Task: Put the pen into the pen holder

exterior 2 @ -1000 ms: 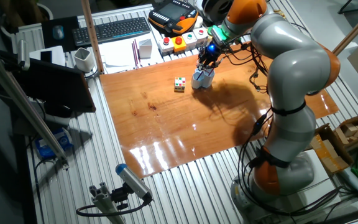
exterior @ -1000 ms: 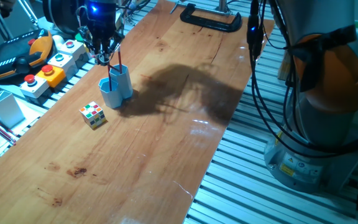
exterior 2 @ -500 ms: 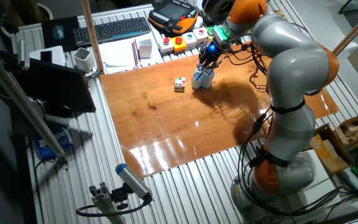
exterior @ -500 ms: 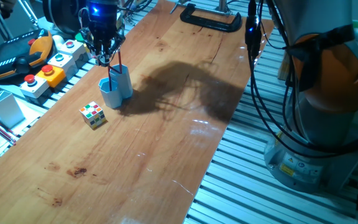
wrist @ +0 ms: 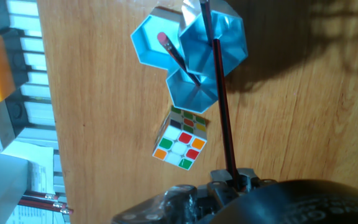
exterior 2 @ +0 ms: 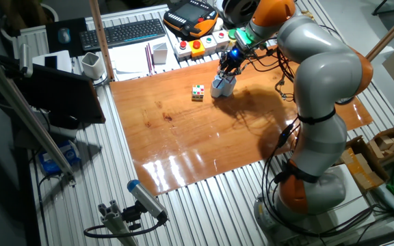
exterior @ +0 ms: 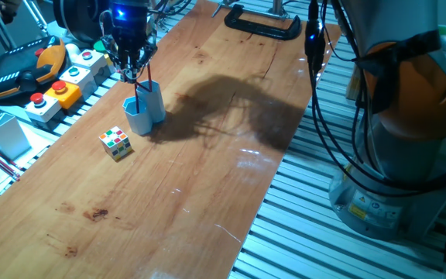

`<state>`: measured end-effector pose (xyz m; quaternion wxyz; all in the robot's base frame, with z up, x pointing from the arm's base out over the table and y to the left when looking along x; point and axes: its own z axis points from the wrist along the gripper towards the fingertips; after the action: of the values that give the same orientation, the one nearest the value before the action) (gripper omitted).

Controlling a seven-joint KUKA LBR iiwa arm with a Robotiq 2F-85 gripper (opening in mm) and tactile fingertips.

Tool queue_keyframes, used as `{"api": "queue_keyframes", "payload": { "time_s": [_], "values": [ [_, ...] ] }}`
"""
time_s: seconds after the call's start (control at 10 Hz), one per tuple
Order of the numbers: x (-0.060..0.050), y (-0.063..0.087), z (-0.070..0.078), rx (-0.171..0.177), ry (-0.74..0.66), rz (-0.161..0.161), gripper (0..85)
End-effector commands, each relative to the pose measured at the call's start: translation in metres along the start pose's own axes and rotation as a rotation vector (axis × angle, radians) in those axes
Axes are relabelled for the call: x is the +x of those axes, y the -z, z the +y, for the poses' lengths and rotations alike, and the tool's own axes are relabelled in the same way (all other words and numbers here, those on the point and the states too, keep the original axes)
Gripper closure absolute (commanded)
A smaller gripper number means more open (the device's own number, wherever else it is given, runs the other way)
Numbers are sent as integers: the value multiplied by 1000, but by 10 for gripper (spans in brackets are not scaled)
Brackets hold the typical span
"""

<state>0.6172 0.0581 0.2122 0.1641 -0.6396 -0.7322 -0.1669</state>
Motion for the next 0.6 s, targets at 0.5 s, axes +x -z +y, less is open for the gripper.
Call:
{"api": "queue_keyframes", "payload": {
  "time_s": [0.5],
  "values": [
    [-11, -4, -2, -6, 4, 22, 840]
  ]
}}
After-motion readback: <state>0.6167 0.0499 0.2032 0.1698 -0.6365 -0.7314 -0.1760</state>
